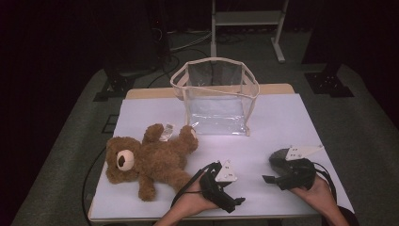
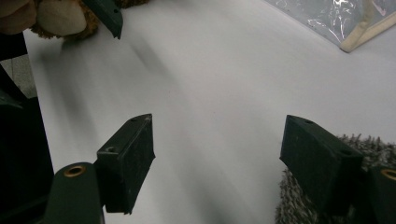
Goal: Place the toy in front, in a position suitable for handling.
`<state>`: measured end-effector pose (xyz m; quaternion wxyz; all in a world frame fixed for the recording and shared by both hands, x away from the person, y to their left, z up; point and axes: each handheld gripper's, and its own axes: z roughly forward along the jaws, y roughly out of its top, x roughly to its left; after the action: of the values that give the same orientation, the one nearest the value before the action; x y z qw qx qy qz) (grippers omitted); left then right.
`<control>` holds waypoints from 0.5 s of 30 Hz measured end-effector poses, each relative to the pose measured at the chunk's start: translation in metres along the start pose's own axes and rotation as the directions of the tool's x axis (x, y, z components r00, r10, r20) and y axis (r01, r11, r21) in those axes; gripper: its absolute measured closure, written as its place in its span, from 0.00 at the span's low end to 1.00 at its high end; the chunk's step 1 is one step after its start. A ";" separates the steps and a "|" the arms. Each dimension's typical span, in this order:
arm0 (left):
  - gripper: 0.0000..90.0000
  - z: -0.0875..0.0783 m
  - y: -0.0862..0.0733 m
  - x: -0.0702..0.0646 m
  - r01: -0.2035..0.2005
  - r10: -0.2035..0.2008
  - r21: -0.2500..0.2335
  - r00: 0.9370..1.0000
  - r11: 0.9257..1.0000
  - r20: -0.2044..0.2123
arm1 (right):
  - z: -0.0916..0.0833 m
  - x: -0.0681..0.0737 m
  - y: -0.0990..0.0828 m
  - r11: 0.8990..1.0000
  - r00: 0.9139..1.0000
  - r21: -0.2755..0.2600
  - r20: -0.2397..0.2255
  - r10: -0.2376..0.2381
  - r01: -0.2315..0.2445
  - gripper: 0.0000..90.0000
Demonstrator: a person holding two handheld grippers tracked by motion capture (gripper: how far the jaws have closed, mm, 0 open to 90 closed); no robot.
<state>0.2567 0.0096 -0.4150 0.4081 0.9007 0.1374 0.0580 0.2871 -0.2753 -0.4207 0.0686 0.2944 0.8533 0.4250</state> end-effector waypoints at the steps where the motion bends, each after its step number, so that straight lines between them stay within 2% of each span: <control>1: 0.09 0.000 0.000 0.000 -0.006 0.006 0.004 1.000 1.000 0.005 | 0.000 0.000 0.000 1.000 1.000 0.000 0.000 0.004 -0.004 0.27; 8: 0.09 -0.005 0.005 -0.003 -0.018 0.019 -0.013 0.999 1.000 0.042 | 0.001 -0.001 -0.001 1.000 1.000 0.002 -0.008 0.014 -0.014 0.27; 10: 0.09 -0.007 0.006 -0.003 -0.027 0.028 -0.016 0.999 1.000 0.040 | 0.001 -0.001 -0.001 1.000 1.000 0.003 -0.006 0.013 -0.013 0.27; 12: 0.09 -0.012 0.008 -0.002 -0.043 0.044 -0.019 0.998 0.999 0.044 | 0.002 0.000 -0.001 1.000 1.000 0.005 -0.005 0.012 -0.012 0.27; 14: 0.09 -0.020 0.011 -0.001 -0.085 0.085 -0.008 0.995 0.996 0.044 | 0.002 0.000 -0.001 1.000 1.000 0.006 -0.001 0.013 -0.013 0.27; 15: 0.09 -0.023 0.012 -0.001 -0.086 0.087 -0.015 0.995 0.996 0.041 | 0.002 0.001 -0.001 1.000 1.000 0.006 -0.002 0.017 -0.017 0.26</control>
<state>0.2529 0.0184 -0.3912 0.4136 0.9042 0.0895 0.0579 0.2871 -0.2737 -0.4227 0.0633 0.3015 0.8520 0.4233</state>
